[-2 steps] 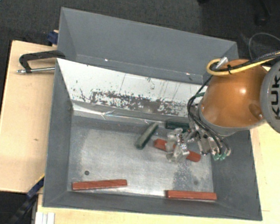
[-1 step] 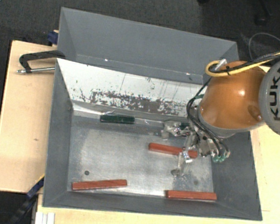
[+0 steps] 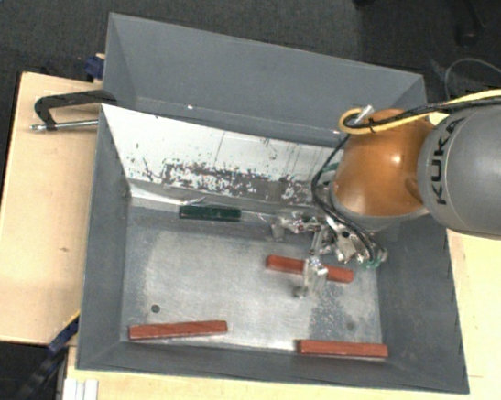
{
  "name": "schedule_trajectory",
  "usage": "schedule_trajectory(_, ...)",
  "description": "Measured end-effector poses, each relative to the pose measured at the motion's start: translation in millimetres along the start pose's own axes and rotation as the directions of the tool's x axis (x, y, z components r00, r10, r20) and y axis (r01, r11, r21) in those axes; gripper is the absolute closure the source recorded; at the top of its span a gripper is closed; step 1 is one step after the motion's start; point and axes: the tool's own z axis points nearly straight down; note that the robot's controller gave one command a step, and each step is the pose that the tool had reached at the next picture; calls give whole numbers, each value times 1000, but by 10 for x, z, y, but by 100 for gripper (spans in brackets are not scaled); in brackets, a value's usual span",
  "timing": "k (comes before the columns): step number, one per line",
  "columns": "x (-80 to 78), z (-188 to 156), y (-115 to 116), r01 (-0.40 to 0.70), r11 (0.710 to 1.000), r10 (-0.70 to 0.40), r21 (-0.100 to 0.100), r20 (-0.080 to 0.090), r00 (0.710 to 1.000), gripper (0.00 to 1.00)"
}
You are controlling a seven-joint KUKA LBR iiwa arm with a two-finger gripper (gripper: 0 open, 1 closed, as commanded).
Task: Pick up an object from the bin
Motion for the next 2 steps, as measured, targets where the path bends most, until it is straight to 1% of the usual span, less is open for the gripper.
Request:
schedule_trajectory(1, -1, -39, 2, -1, 1000, 1, 0, 1, 1000, 100)
schedule_trajectory(2, 82, -1403, 188, 9, 1000, -9, 4, 10, 1000, 100)
